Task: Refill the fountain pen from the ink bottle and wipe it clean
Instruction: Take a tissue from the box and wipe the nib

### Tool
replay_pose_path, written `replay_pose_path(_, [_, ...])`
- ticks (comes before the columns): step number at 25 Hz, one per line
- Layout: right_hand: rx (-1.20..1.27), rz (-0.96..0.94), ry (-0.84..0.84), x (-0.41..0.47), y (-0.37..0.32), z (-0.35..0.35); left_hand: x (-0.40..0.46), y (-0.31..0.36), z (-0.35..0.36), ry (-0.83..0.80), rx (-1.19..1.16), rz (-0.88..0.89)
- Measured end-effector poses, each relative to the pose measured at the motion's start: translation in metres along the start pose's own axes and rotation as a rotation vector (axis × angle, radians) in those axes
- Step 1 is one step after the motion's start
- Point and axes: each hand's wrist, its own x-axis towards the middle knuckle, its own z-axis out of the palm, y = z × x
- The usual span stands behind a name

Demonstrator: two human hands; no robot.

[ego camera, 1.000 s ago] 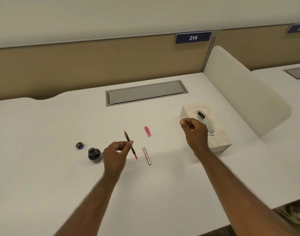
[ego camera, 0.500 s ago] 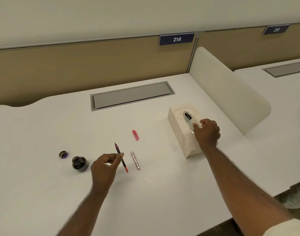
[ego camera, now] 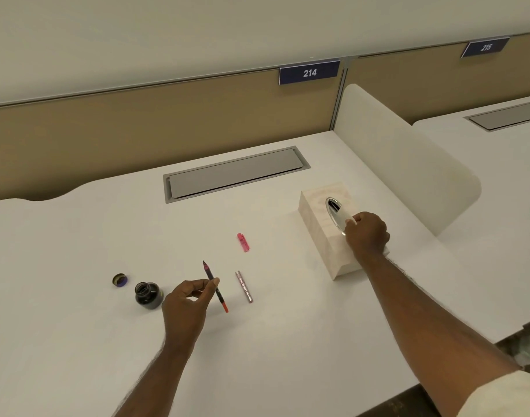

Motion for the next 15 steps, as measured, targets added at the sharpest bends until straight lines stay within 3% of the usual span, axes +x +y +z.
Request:
replay_pose_path(9, [0.119, -0.029, 0.175, 0.014, -0.011, -0.031, -0.002, 0.000, -0.002, 0.013, -0.021, 0.009])
replay_pose_path(15, [0.335, -0.123, 0.291, 0.008, -0.044, -0.050, -0.007, 0.006, -0.004, -0.004, -0.019, 0.030])
